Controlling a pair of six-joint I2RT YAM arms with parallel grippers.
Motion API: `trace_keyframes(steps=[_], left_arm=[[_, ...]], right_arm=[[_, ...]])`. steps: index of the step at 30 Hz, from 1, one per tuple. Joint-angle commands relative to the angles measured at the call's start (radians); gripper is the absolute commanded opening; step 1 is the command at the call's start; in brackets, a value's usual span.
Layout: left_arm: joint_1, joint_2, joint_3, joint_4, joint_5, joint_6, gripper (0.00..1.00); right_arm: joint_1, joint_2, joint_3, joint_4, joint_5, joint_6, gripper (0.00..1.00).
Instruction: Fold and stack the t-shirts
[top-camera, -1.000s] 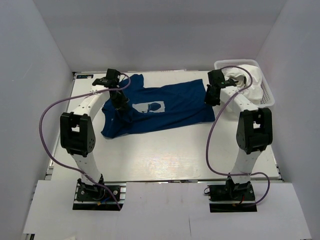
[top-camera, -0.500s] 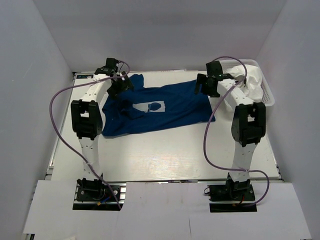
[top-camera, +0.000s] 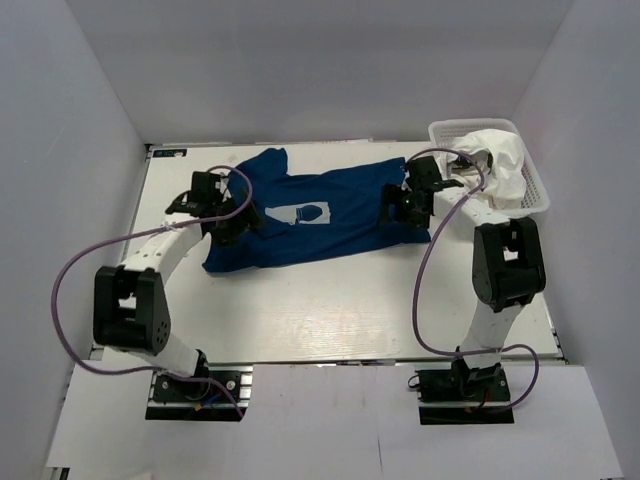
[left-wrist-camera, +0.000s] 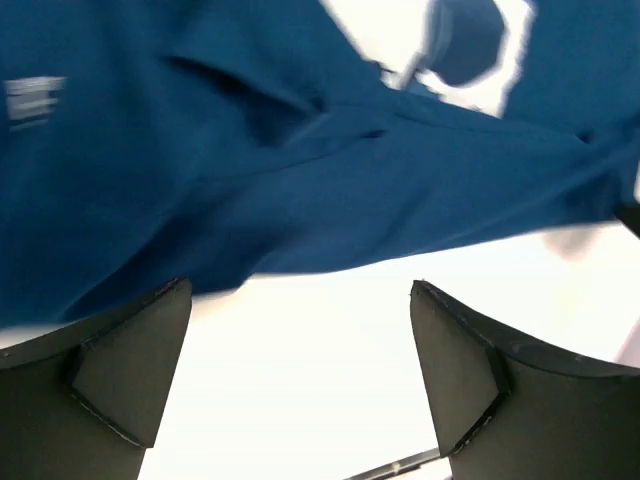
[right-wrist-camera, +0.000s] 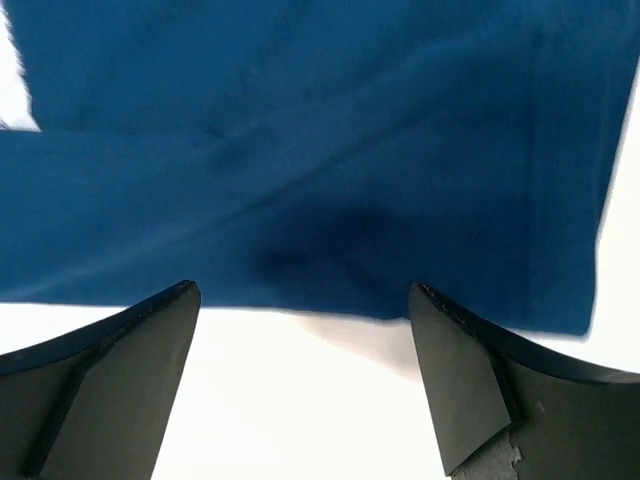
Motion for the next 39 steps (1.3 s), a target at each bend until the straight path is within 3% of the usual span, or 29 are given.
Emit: trace_keyframes(steps=[1,6,16,21,31,34,39], left_arm=[[-0.007,0.087,-0.065,0.327,0.205,-0.045,1.00],[-0.007,0.282,0.068,0.269,0.140,-0.016,1.00],[0.066,0.297,0.045,0.128,-0.141,-0.007,1.00],[0.102,0.261,-0.007,0.039,-0.189,-0.007,1.00],[0.139,0.089,-0.215,0.034,-0.105,-0.035,1.00],[0.139,0.028,-0.245,0.110,0.003,-0.035,1.00],[0.113,-0.025,-0.233,0.190,0.164,-0.025,1.00]], right_arm=[[-0.008,0.040,0.029,0.093,-0.056,-0.014,0.90],[-0.013,0.086,0.047,0.105,-0.032,-0.003,0.90],[-0.033,0.108,-0.058,0.053,0.048,0.071,0.90],[-0.052,0.102,-0.107,0.017,0.089,0.083,0.90],[-0.046,-0.007,-0.268,0.034,0.005,0.088,0.90],[-0.022,-0.088,-0.336,0.059,-0.075,0.071,0.90],[0.029,-0.165,-0.336,0.033,-0.038,0.052,0.90]])
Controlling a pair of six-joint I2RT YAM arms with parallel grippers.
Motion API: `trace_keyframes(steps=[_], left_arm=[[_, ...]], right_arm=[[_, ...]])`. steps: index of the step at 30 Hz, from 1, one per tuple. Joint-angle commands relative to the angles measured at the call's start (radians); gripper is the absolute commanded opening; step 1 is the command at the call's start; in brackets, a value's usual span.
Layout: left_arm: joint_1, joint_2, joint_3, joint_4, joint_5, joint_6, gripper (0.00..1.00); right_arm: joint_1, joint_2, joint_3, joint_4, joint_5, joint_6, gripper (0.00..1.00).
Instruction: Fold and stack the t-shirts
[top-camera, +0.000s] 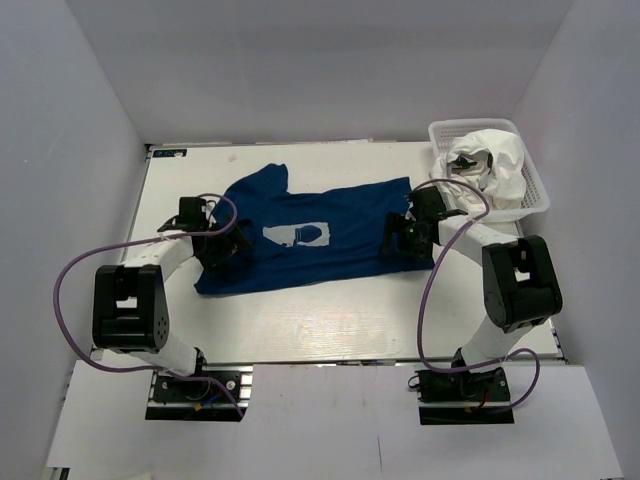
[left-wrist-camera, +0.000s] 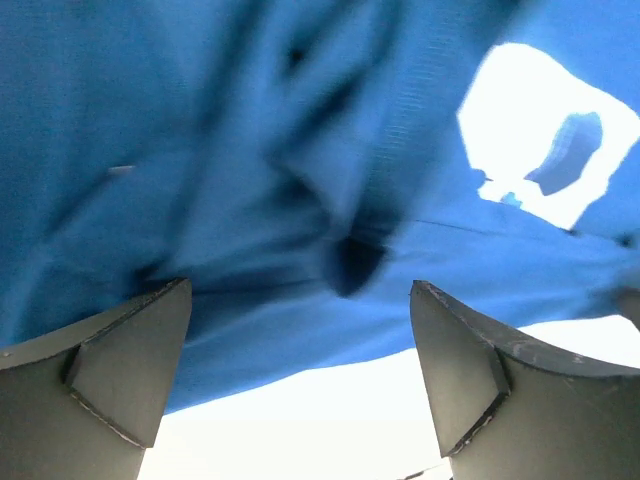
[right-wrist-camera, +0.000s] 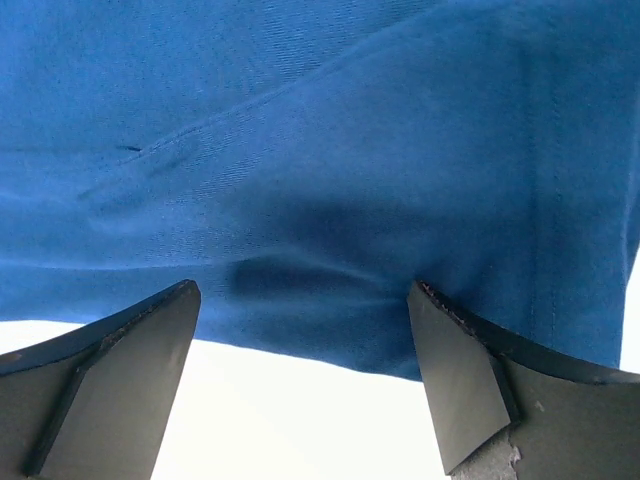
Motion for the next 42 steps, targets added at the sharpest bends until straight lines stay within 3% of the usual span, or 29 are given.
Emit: trace_keyframes(steps=[1,7,14,18,19,21,22,31,34,35,36,39,42], left_arm=[[-0.011,-0.063,0.020,0.078,0.134,0.026,1.00],[-0.043,-0.017,0.042,0.078,0.172,0.078,1.00],[-0.071,0.095,0.129,0.058,0.114,0.098,0.96],[-0.089,0.139,0.200,0.058,0.103,0.107,0.52],[-0.089,0.149,0.214,0.058,0.090,0.107,0.33],[-0.100,0.169,0.254,0.044,0.068,0.107,0.16],[-0.100,0.190,0.266,0.034,0.059,0.107,0.00],[-0.151,0.297,0.393,0.011,0.079,0.107,0.00],[-0.172,0.343,0.439,-0.019,0.088,0.117,0.34],[-0.181,0.344,0.439,-0.019,0.098,0.126,0.34],[-0.181,0.357,0.448,-0.019,0.118,0.126,0.31],[-0.190,0.367,0.459,0.013,0.129,0.107,0.06],[-0.190,0.396,0.493,0.038,0.138,0.098,0.00]], right_arm=[[0.030,-0.014,-0.008,-0.097,0.025,-0.020,0.90],[0.039,-0.007,0.017,-0.094,0.041,-0.012,0.90],[0.040,-0.013,0.029,-0.092,0.052,-0.003,0.90],[0.037,-0.023,0.026,-0.094,0.055,-0.001,0.90],[0.037,-0.025,0.026,-0.095,0.058,-0.001,0.90],[0.037,-0.025,0.027,-0.102,0.065,-0.003,0.90],[0.036,-0.028,0.026,-0.102,0.067,-0.001,0.90],[0.031,-0.036,0.030,-0.118,0.101,-0.012,0.90],[0.034,-0.039,0.027,-0.121,0.102,-0.017,0.90],[0.034,-0.039,0.024,-0.117,0.104,-0.015,0.90],[0.034,-0.040,0.024,-0.115,0.105,-0.014,0.90],[0.034,-0.046,0.009,-0.114,0.107,-0.012,0.90],[0.034,-0.057,-0.006,-0.108,0.110,-0.008,0.90]])
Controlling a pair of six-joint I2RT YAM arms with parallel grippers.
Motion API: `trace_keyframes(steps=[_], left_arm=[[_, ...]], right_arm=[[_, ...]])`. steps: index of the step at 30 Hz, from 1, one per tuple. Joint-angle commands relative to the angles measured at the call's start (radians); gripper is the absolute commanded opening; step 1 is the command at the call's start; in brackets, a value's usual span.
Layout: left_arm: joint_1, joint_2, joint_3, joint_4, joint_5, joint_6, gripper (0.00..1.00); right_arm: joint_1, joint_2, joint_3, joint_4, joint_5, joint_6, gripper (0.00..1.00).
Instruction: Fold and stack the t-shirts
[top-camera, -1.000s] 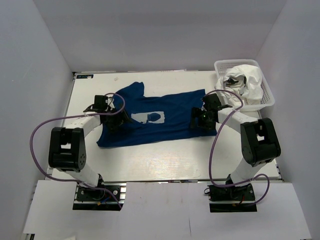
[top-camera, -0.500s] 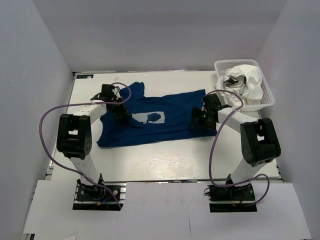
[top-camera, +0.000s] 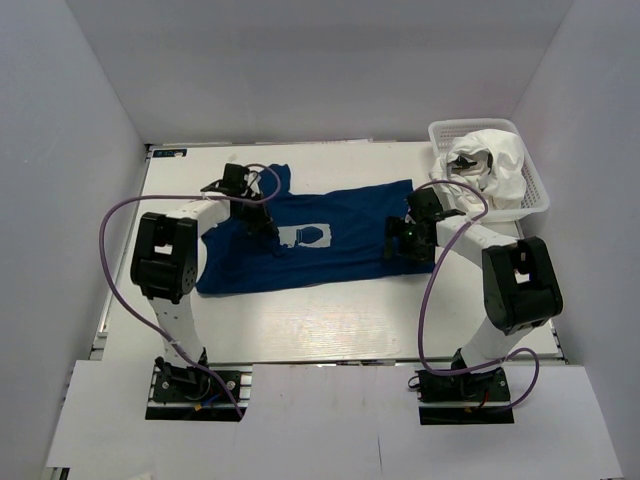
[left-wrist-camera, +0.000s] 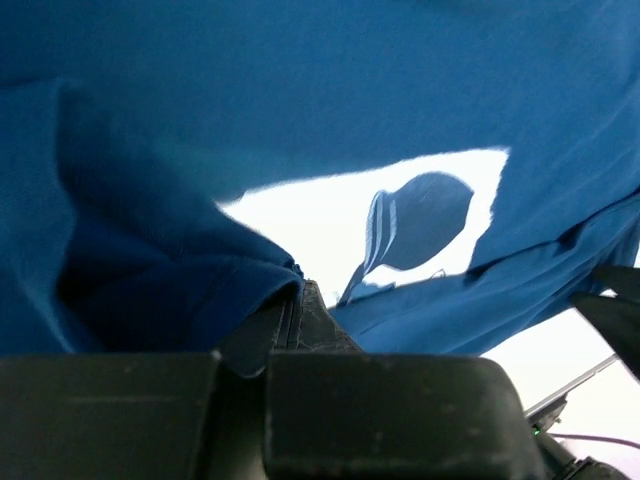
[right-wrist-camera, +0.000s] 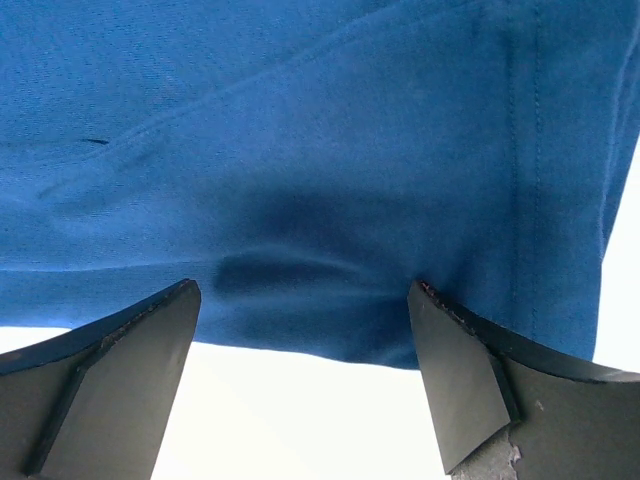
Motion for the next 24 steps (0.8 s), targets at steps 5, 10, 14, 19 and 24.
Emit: trace_keyframes(steps=[5,10,14,19,24], left_arm=[[-0.010,0.001,0.104,0.024,-0.040,-0.033,0.00],[-0.010,0.024,0.169,-0.007,-0.084,-0.074,0.05],[-0.019,0.076,0.233,-0.044,-0.026,-0.042,0.92],[-0.019,0.070,0.304,-0.149,-0.062,0.051,1.00],[-0.010,-0.022,0.256,-0.140,-0.088,0.075,1.00]], right_arm=[[0.000,-0.061,-0.023,-0.018,0.030,0.004,0.90],[0.003,-0.064,-0.020,-0.021,0.030,0.007,0.90],[0.000,-0.065,-0.018,-0.030,0.031,0.009,0.90],[0.003,-0.071,0.002,-0.036,0.033,0.007,0.90],[0.000,-0.082,0.025,-0.047,0.034,0.007,0.90]])
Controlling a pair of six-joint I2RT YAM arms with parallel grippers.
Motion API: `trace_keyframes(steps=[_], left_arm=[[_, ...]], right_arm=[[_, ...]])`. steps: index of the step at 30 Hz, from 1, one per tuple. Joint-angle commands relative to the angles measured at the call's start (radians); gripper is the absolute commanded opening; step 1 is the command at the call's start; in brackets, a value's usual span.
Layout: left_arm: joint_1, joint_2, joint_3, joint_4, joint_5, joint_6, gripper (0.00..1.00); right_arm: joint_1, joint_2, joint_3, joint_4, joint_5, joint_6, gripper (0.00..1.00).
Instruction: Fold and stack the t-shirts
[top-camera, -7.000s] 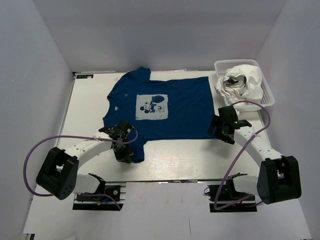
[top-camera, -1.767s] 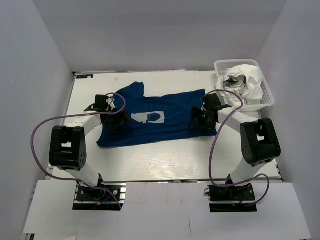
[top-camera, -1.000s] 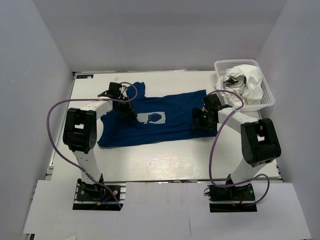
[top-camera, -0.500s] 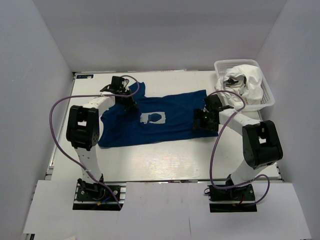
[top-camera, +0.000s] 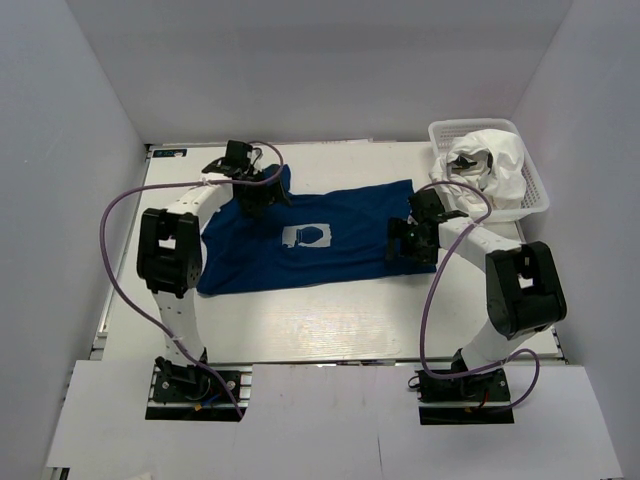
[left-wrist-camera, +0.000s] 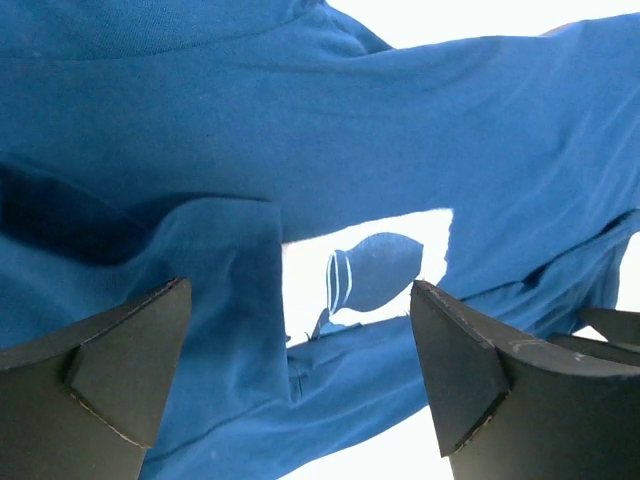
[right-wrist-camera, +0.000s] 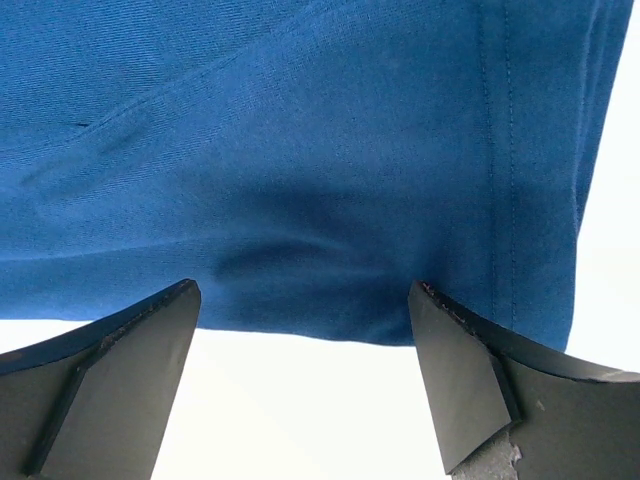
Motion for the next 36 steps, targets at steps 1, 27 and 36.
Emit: trace_keyframes(steps=[1,27,36], left_arm=[[0.004,-0.112,-0.022,-0.023,-0.020,0.024,1.00],[0.088,-0.547,-0.796,-0.024,-0.132,-0.187,1.00],[0.088,-0.699,-0.900,-0.212,-0.144,-0.254,1.00]], right_arm=[[0.003,-0.054,0.049,-0.027,0.016,0.000,0.90],[-0.002,-0.021,-0.064,0.046,0.101,0.074,0.90],[0.024,-0.225,-0.285,0.024,-0.023,0.056,0.90]])
